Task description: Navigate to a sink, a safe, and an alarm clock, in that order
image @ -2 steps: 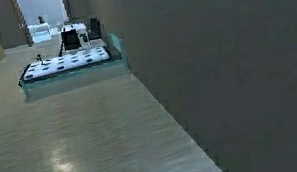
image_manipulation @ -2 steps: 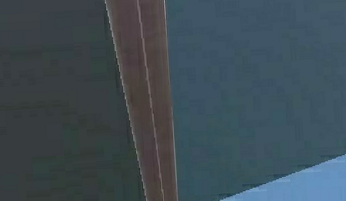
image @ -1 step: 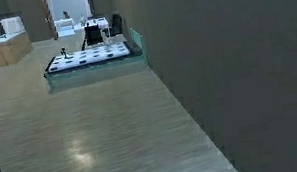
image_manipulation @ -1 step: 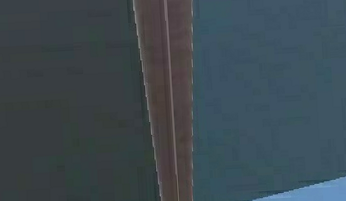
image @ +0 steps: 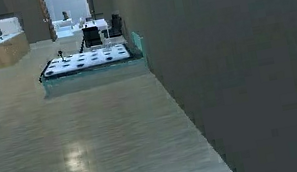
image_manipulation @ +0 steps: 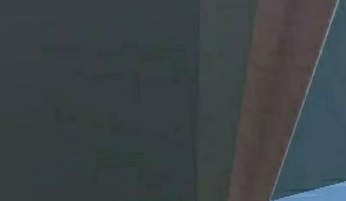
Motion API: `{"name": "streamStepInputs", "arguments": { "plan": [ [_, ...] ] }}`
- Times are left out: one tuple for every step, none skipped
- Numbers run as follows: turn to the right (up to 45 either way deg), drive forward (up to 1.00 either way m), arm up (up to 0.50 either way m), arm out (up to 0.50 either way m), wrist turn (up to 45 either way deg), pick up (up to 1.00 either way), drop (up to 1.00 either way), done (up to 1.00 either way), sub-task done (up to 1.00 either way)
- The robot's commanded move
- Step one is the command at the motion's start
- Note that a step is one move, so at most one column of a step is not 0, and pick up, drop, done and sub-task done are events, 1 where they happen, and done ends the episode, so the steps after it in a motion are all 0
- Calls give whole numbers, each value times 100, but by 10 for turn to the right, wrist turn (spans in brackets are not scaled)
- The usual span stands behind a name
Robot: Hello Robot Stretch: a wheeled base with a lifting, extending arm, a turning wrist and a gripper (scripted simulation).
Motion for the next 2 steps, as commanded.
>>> {"name": "streamStepInputs", "arguments": {
  "plan": [
    [450,0,0,0,0,0,0,0,0],
    [120,0,0,0,0,0,0,0,0]
  ]
}}
